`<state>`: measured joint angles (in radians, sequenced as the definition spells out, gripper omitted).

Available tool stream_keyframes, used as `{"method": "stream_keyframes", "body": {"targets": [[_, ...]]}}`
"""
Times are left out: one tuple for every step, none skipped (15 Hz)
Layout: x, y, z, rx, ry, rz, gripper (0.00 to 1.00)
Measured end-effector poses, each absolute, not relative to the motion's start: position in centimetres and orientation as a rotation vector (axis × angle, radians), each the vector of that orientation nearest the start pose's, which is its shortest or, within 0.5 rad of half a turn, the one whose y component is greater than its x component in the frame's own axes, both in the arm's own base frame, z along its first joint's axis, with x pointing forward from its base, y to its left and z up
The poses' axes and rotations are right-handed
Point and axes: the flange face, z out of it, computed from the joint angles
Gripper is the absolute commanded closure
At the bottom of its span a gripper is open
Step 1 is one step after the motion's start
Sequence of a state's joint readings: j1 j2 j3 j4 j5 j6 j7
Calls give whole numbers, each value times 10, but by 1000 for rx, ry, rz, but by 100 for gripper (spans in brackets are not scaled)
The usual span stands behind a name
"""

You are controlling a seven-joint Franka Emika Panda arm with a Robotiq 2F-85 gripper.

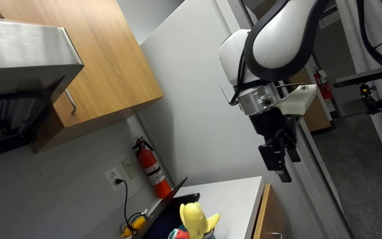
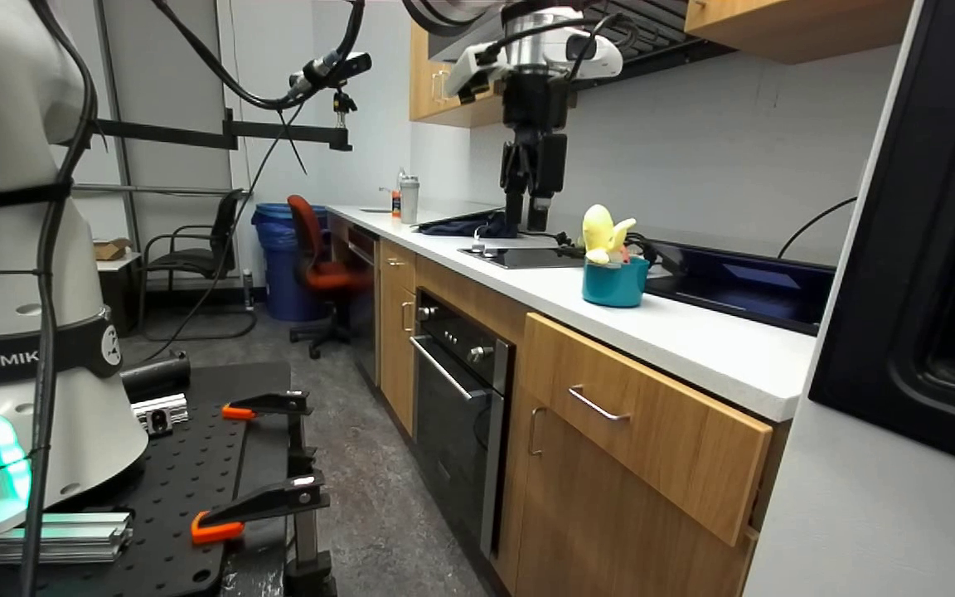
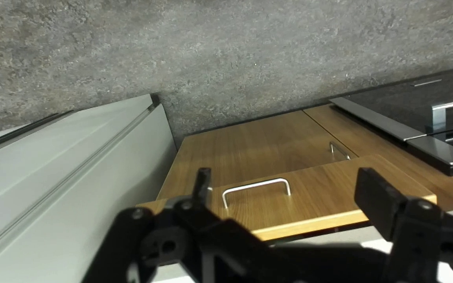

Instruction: Open the top drawer and put the plush toy inside

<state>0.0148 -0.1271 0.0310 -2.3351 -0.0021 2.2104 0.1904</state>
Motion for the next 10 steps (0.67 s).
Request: {"method": "stream_keyframes", "body": {"targets": [[492,24,381,-3132,254,-12,47],[497,25,373,-3124,280,-19,55],[501,26,365,-3118,306,-26,63],[505,28,356,-3112,330,-30,70],[508,29,346,-3107,352,-33,78],[512,29,337,-3101,371,-33,85],[515,30,327,-3096,384,-33,94],[518,30,318,-3092,390,-33,99],[522,30,310,-3091,392,-33,100],[526,30,303,-3090,393,-32,100]]}}
